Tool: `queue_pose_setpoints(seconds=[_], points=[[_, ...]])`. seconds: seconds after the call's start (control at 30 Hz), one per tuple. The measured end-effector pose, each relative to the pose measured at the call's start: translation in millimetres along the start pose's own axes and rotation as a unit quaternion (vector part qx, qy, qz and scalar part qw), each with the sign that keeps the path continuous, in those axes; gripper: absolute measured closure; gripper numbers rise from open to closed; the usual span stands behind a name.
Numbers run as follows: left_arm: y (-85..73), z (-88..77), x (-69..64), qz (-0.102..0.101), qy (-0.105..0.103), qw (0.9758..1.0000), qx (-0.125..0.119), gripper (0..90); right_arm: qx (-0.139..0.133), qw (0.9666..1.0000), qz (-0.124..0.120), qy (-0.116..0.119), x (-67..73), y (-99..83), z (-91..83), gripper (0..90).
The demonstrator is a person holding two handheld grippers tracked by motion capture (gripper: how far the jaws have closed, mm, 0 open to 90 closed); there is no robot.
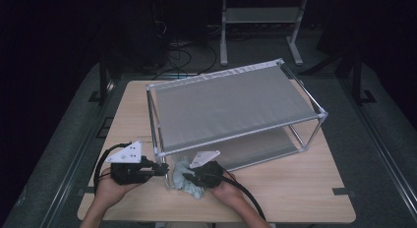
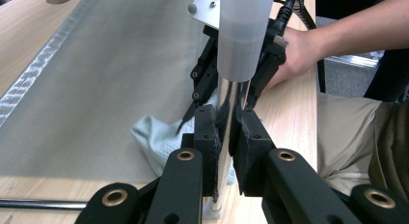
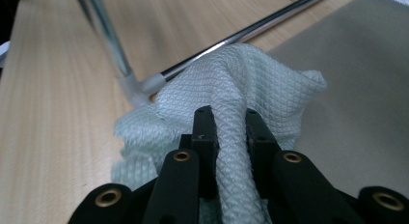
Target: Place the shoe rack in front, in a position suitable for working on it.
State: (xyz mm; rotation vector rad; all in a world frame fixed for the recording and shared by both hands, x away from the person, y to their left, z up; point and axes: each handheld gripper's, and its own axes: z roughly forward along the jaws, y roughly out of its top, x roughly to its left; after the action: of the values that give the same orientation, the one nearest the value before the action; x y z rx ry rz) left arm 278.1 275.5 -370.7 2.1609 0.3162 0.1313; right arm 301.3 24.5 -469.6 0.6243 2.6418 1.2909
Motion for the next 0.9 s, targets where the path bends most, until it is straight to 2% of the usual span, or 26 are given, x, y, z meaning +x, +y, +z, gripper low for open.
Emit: queue_pose_setpoints(seconds=[0.17, 0.23, 0.3, 0.37, 0.47, 0.5, 0.6, 0.63, 0.73, 0.8, 0.9], points=[[-0.7, 0.0, 0.6, -0.001, -0.002, 1.0, -0.003, 81.1, 0.011, 0.9995, 0.012, -0.026, -3.1, -0.3, -1.9, 78.3], [-1.2, 0.1, 1.0, -0.003, -0.003, 1.0, -0.005, 81.1, 0.011, 0.9995, 0.011, -0.029, -1.6, 0.4, -0.6, 78.3], [-2.8, 0.0, 1.4, -0.008, -0.005, 0.9999, -0.012, 81.0, 0.007, 0.9995, 0.009, -0.028, 6.9, 5.7, 7.7, 78.2], [-3.1, -0.8, 1.8, -0.008, -0.004, 0.9999, -0.011, 81.1, 0.006, 0.9995, 0.002, -0.032, 8.8, 7.0, 9.5, 78.2], [-3.4, -0.9, 1.8, -0.008, -0.004, 0.9999, -0.011, 81.1, 0.012, 0.9992, 0.007, -0.037, 5.0, 5.8, 6.9, 78.2], [-3.1, -0.5, 2.0, -0.009, -0.004, 0.9999, -0.012, 81.0, 0.015, 0.9984, 0.022, -0.05, -2.1, 2.2, 1.7, 78.2], [-2.4, 0.1, 2.4, -0.008, -0.003, 0.9999, -0.011, 81.0, 0.01, 0.9983, 0.026, -0.05, -6.5, 1.8, 0.9, 78.1], [-2.3, -0.5, 3.3, -0.008, -0.004, 0.9999, -0.009, 81.0, 0.011, 0.9983, 0.031, -0.047, -2.1, 3.7, 4.0, 77.9], [-3.5, -2.4, 4.3, -0.011, 0.003, 0.9999, -0.009, 81.1, 0.005, 0.999, 0.023, -0.038, 3.4, 6.5, 9.3, 77.8], [-5.6, -5.1, 5.2, -0.013, 0.007, 0.9998, -0.011, 81.1, 0.003, 0.999, 0.015, -0.041, 5.5, 8.3, 12.6, 77.8], [-6.0, -5.0, 5.6, -0.015, 0.009, 0.9998, -0.012, 81.0, 0.004, 0.9981, 0.035, -0.049, -3.4, 5.6, 9.7, 77.4]])
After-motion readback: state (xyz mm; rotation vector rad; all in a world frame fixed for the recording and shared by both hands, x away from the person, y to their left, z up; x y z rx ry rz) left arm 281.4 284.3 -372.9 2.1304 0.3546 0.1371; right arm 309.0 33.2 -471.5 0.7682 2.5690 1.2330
